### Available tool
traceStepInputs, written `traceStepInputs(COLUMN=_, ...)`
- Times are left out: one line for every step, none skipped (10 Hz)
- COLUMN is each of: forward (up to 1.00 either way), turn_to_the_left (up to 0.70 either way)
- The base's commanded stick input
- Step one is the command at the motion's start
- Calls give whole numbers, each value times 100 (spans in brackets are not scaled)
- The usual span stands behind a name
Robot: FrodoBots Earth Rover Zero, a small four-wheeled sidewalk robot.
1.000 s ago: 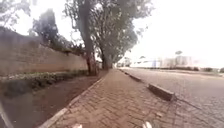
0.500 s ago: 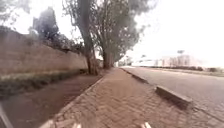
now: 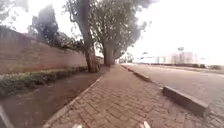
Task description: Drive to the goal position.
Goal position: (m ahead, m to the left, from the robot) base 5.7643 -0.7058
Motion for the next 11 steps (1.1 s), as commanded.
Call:
traceStepInputs(forward=70, turn_to_the_left=0)
traceStepInputs(forward=70, turn_to_the_left=0)
traceStepInputs(forward=70, turn_to_the_left=-35)
traceStepInputs(forward=70, turn_to_the_left=-35)
traceStepInputs(forward=70, turn_to_the_left=-35)
traceStepInputs(forward=70, turn_to_the_left=-35)
traceStepInputs(forward=70, turn_to_the_left=-35)
traceStepInputs(forward=70, turn_to_the_left=-35)
traceStepInputs(forward=70, turn_to_the_left=0)
traceStepInputs(forward=70, turn_to_the_left=0)
traceStepInputs(forward=70, turn_to_the_left=0)
